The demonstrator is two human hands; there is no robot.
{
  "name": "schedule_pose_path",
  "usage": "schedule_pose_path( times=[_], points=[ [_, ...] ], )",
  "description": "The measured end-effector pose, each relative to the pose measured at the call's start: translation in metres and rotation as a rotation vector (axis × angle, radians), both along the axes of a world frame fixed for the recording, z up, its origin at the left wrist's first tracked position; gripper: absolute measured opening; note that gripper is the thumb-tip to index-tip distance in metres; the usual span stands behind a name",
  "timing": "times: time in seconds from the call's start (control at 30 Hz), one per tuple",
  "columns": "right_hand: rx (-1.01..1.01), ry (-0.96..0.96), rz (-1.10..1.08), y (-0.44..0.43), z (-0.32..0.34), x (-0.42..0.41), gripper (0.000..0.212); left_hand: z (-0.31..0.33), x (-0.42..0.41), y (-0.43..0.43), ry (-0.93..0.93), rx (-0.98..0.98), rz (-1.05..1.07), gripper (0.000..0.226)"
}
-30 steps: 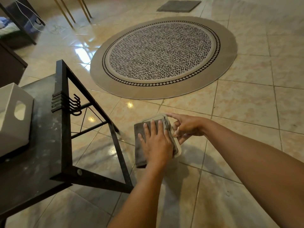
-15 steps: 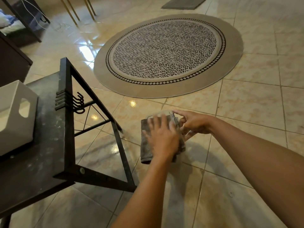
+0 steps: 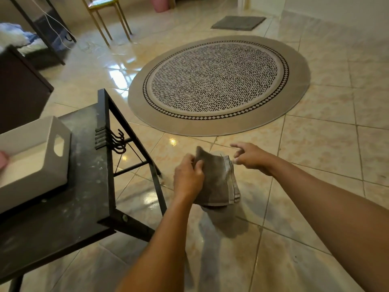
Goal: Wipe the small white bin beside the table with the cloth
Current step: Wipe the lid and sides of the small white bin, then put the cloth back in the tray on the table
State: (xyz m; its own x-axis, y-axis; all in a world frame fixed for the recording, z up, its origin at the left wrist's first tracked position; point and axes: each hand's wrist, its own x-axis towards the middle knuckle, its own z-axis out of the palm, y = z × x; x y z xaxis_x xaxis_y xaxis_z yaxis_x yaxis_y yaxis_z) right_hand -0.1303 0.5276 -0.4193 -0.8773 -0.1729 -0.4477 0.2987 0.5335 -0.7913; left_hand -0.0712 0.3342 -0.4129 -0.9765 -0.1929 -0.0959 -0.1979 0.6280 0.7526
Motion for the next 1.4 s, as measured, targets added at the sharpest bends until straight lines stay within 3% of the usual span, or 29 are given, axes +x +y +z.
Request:
schedule_pose_path(
  times=[0.1,0.23,0.4,0.47,0.53,0.7,0.97,1.17,1.27,1.33,1.4],
  points=[
    [-0.126,0.06,-0.014,-0.007,0.033,0.004,0.069,0.047,0.003,0.012,0.124,0.001,-0.176,0.009],
    [-0.409,-0.029,-0.023,-0.027,0.095,0.02,0.082,0.126,0.012,0.009,0.31,0.074,-0.286,0.003],
    [-0.896,-0.099,0.027,-0.064,0.169,0.048,0.055,0.227,0.034,-0.029,0.487,0.155,-0.306,0.005],
    [-0.967,-0.087,0.091,-0.086,0.202,0.061,0.044,0.258,0.047,-0.054,0.531,0.149,-0.264,0.008],
    [-0.901,-0.025,0.144,-0.111,0.233,0.071,0.039,0.28,0.06,-0.085,0.557,0.105,-0.176,0.011],
    [-0.677,0.152,0.261,-0.179,0.283,0.082,0.068,0.3,0.091,-0.181,0.518,-0.119,0.112,0.009],
    [-0.209,0.591,0.41,-0.302,0.291,0.072,0.037,0.277,0.104,-0.276,0.296,-0.373,0.423,0.017],
    [-0.029,0.669,0.423,-0.341,0.26,0.05,0.031,0.263,0.082,-0.302,0.187,-0.435,0.427,0.019],
    [0.085,0.683,0.443,-0.351,0.247,0.043,0.034,0.254,0.077,-0.309,0.135,-0.58,0.42,0.019],
    [0.261,0.829,0.473,-0.355,0.242,0.043,0.037,0.248,0.073,-0.314,0.181,-0.727,0.374,0.025],
    [0.442,0.987,0.607,-0.355,0.245,0.049,0.034,0.245,0.065,-0.317,0.199,-0.86,0.197,0.035]
  ],
)
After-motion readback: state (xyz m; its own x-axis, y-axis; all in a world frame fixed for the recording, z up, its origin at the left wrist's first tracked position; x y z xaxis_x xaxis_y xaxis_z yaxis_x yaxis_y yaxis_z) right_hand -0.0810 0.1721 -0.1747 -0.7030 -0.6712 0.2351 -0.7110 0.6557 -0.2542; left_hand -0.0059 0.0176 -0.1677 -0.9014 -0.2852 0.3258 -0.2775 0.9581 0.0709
